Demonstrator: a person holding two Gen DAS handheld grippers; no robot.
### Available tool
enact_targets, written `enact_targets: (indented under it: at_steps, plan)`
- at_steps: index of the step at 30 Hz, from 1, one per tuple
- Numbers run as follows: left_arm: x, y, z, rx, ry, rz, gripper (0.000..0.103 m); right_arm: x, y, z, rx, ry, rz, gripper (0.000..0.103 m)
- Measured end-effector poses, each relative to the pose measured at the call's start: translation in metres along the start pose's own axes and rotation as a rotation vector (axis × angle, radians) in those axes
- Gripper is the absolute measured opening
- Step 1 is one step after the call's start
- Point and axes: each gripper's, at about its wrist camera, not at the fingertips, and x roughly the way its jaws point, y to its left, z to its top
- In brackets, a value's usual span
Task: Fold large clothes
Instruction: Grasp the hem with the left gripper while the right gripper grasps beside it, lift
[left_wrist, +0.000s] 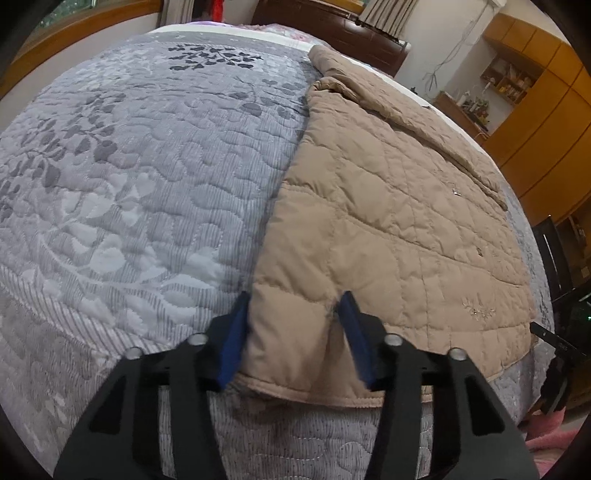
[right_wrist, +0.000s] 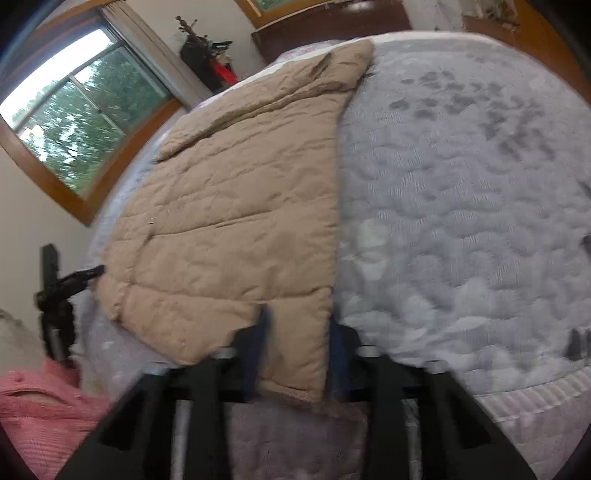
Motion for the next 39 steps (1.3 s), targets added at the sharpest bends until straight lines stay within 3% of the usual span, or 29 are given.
enact_targets:
  at_steps: [1, 4, 7, 16, 23, 27, 32, 39]
  plan:
    - [-0.001, 0.0, -0.001, 0.0, 0.001, -0.006, 0.031, 0.001, 0.002, 0.0, -0.009, 0.0, -0.01, 0.018]
    - [-0.003, -0.001, -0.003, -0.001, -0.007, -0.007, 0.019, -0.001, 0.006, -0.001, -0.031, -0.008, -0.02, 0.014]
    - [-0.011, -0.002, -0.005, -0.011, -0.033, -0.029, 0.014, -0.011, 0.009, -0.005, -0.042, -0.03, -0.016, 0.013]
    - [-0.04, -0.016, -0.024, 0.063, -0.057, -0.015, 0.012, -0.033, 0.007, -0.023, -0.04, -0.058, -0.007, 0.012]
    - [-0.012, -0.003, -0.028, 0.023, 0.016, -0.008, 0.012, -0.015, -0.006, -0.029, -0.002, -0.029, -0.003, 0.012]
    - [-0.028, -0.009, -0.02, 0.052, -0.036, -0.057, 0.012, -0.029, 0.0, -0.023, -0.023, -0.07, 0.021, 0.011]
    - [-0.057, -0.017, 0.0, 0.038, -0.129, -0.175, 0.011, -0.05, 0.014, -0.004, -0.06, -0.127, 0.048, 0.011]
    - [-0.069, -0.046, 0.068, 0.077, -0.24, -0.204, 0.011, -0.081, 0.037, 0.059, -0.149, -0.203, 0.051, 0.011]
